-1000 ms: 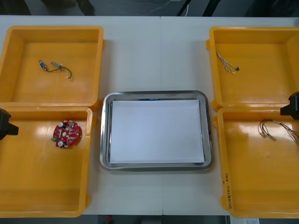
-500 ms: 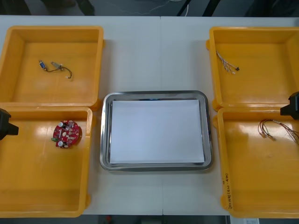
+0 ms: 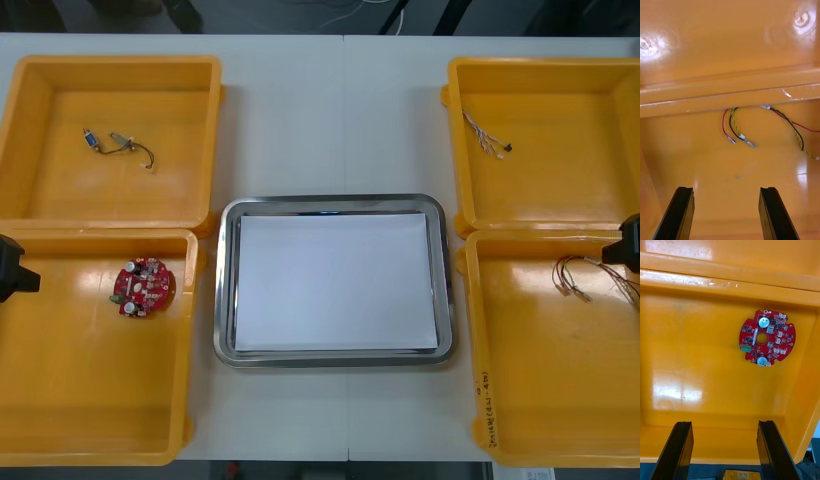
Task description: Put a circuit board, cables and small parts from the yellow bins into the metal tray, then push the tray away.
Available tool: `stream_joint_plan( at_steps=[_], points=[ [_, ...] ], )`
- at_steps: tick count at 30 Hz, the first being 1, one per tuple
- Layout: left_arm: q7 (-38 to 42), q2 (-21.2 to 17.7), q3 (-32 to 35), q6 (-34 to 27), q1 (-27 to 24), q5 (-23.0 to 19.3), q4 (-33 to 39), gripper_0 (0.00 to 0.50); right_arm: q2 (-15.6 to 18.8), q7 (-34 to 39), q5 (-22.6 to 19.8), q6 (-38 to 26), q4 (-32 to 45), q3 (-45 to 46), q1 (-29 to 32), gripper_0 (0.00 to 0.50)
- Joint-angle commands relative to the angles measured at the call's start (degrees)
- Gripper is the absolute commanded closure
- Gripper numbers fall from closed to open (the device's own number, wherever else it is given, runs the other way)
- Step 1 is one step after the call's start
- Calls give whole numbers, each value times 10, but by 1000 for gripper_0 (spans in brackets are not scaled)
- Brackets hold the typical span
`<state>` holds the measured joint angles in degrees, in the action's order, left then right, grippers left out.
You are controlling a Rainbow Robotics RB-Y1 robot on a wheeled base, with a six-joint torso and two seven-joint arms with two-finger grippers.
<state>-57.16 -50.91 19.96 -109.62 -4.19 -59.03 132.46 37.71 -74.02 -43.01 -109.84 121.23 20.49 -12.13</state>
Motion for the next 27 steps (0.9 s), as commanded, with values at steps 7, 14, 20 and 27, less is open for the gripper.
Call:
stream_joint_plan(
  at_steps=[7,14,20,27],
  points=[
    [-57,-8,-44,59,-7,10,-30,0,15,-18,-11,-1,5,7,62,0],
    [-64,-8,-88,117,-22,20,-58,0,15,-19,-2,60,5,-12,93,0],
    [-63,-8,-123,143,-33,36,-61,0,14,-23,19,92,4,-19,98,0],
    [-63,-8,-152,182,-35,45,-78,0,0,-25,62,120,4,-36,98,0]
  ],
)
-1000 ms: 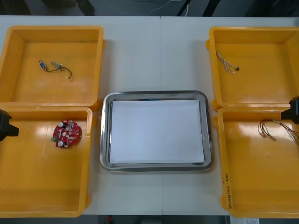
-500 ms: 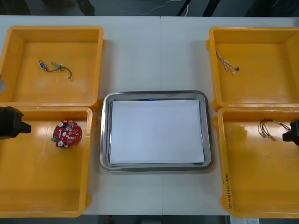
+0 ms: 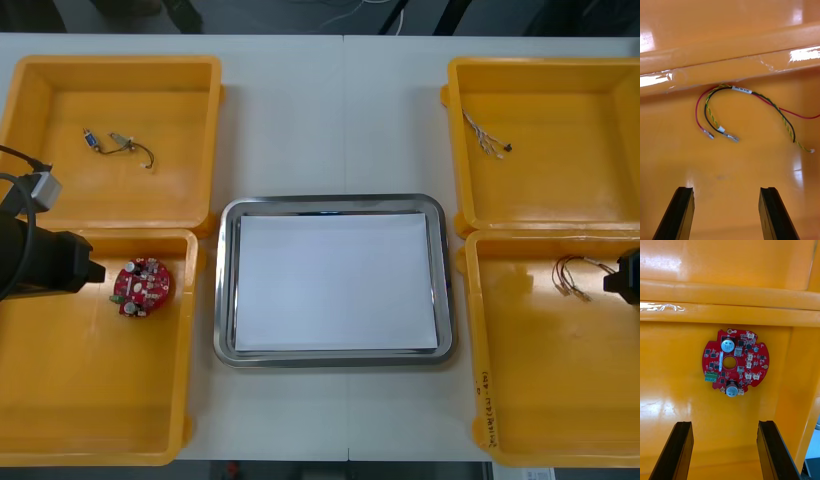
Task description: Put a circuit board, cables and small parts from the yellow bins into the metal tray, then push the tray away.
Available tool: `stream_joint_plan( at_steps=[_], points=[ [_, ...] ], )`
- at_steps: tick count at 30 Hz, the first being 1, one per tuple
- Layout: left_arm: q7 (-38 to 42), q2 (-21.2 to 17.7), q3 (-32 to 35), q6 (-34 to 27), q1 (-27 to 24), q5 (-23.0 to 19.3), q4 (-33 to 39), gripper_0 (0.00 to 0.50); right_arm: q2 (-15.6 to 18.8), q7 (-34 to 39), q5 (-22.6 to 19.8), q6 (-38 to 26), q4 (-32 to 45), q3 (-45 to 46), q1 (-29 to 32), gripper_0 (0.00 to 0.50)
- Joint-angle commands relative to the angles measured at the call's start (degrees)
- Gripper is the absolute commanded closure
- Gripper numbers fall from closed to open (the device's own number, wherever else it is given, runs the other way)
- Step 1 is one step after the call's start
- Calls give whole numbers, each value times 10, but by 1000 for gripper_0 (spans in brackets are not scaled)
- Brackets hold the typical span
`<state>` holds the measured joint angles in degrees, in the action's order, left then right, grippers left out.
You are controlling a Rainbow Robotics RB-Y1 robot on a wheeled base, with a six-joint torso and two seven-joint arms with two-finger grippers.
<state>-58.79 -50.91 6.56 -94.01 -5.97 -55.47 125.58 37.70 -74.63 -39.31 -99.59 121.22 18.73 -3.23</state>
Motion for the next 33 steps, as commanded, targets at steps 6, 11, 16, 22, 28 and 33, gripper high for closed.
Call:
stream_joint_plan(
  at_steps=[6,11,16,22,28,33],
  points=[
    [-47,-8,-48,69,-18,20,-33,0,-4,-21,55,48,1,-45,15,0],
    [-41,-8,-71,86,-18,34,-37,0,-12,-27,46,94,-38,-45,18,0],
    [-38,-8,-90,110,-16,36,-57,0,-17,-37,44,125,-60,-45,18,0],
    [-38,-8,-118,144,-14,49,-84,0,-26,-41,44,149,-71,-45,24,0],
    [-33,-8,-134,164,-3,56,-86,0,-41,-48,49,182,-85,-52,29,0],
    [-29,-8,-147,179,4,60,-87,0,-46,-50,57,215,-85,-62,42,0]
  ],
)
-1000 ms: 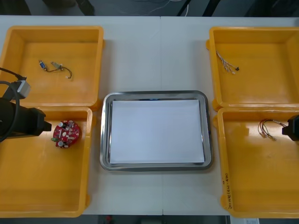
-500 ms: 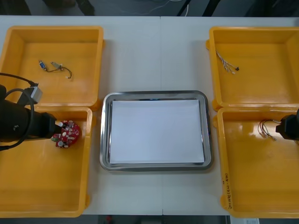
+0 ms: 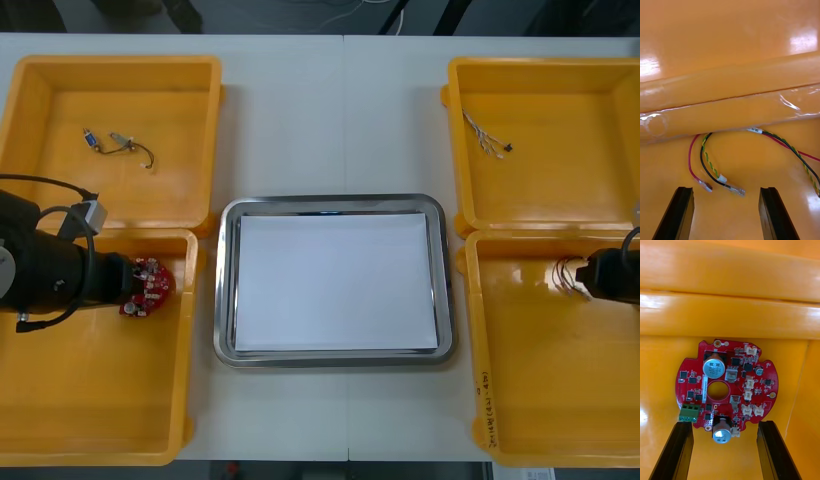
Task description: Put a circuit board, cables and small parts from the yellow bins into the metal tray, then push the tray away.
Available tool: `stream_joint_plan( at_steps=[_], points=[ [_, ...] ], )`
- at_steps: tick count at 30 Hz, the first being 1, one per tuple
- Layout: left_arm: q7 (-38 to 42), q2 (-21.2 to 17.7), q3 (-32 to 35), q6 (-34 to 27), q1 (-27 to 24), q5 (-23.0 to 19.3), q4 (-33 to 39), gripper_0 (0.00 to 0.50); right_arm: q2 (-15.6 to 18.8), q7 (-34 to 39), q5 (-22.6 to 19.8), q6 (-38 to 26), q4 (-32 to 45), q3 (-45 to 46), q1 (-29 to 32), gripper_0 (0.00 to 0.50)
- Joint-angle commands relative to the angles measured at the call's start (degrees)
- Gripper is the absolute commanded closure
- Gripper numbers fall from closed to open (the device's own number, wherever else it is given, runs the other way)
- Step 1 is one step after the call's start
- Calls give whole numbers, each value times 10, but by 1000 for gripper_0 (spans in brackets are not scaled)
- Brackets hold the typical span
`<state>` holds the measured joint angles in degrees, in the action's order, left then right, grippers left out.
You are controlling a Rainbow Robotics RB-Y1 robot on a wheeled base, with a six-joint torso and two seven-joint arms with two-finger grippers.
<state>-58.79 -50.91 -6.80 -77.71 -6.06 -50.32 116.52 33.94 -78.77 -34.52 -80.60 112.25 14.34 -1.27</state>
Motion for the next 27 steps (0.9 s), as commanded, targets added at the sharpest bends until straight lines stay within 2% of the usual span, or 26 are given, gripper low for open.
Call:
stream_joint_plan(
  at_steps=[1,8,14,27],
  points=[
    [-28,-9,-16,19,6,9,4,0,-8,-9,11,35,4,-20,27,0],
    [-24,-10,-22,21,16,7,4,0,-7,-11,23,80,4,-38,53,0],
    [-21,-12,-38,34,17,12,4,0,-8,-13,23,91,4,-47,66,0],
    [-12,-17,-58,42,22,16,5,0,-7,-21,16,120,-42,-54,54,0]
  ],
)
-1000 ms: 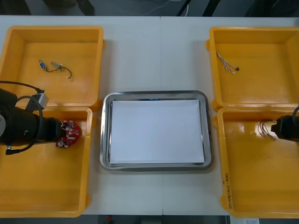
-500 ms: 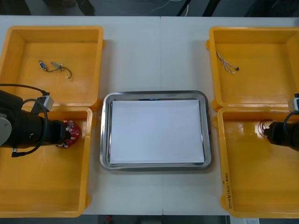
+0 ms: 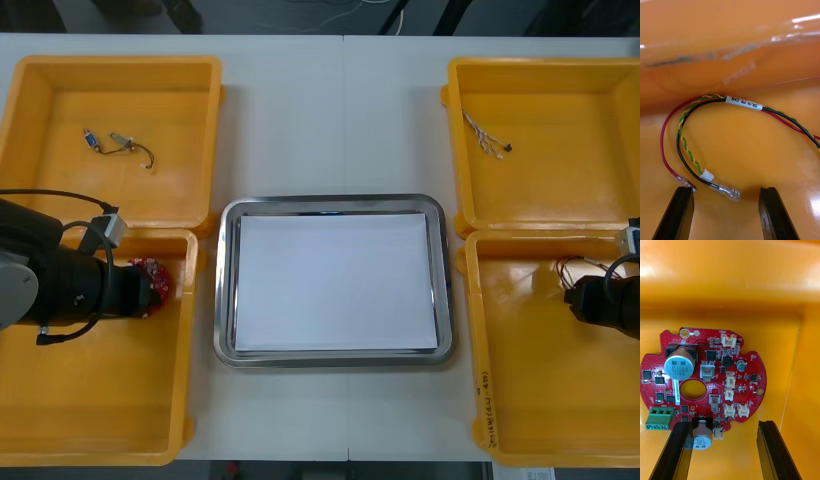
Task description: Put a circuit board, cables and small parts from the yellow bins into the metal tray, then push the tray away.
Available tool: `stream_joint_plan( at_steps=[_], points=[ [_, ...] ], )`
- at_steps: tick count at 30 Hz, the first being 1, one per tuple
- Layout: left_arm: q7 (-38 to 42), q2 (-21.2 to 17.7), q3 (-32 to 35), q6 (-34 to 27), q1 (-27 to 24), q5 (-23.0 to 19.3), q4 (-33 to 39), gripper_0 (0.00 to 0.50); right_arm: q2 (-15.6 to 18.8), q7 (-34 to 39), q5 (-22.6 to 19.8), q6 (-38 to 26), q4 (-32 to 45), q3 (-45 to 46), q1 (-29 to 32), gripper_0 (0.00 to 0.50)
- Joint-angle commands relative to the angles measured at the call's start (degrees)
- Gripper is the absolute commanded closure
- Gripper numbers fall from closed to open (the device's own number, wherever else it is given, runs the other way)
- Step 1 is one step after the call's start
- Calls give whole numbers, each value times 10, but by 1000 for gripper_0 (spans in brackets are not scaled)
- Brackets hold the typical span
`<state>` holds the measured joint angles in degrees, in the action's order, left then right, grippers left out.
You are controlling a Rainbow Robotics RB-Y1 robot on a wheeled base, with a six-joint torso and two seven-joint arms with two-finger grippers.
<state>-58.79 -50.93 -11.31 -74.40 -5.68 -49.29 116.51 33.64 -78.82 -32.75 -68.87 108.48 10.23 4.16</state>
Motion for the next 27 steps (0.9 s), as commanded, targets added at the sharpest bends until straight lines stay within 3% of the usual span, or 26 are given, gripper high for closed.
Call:
stream_joint_plan(
  at_steps=[1,20,21,22,23,24,25,26,27],
  points=[
    [-12,-18,-13,11,18,5,4,0,-5,-20,0,2,-5,-14,0,0],
    [-12,-22,-13,23,27,19,5,0,-4,-13,-10,16,-10,-30,-5,0],
    [-11,-22,-14,23,28,19,4,0,-4,-13,-10,16,-10,-30,-5,53],
    [-12,-22,-14,25,31,18,5,0,-4,-13,-10,16,-10,-30,-5,153],
    [-12,-22,-13,27,31,19,5,0,-4,-13,-10,16,-10,-30,-5,190],
    [-11,-22,-14,29,33,18,5,0,-5,-13,-10,16,-10,-30,-4,338],
    [-12,-22,-14,29,34,19,4,0,-4,-13,-11,16,-11,-30,-5,436],
    [-12,-22,-14,30,35,19,5,0,-5,-13,-11,16,-10,-30,-4,484],
    [-12,-22,-14,30,36,18,5,0,-5,-13,-12,16,-11,-30,-4,500]
  ],
)
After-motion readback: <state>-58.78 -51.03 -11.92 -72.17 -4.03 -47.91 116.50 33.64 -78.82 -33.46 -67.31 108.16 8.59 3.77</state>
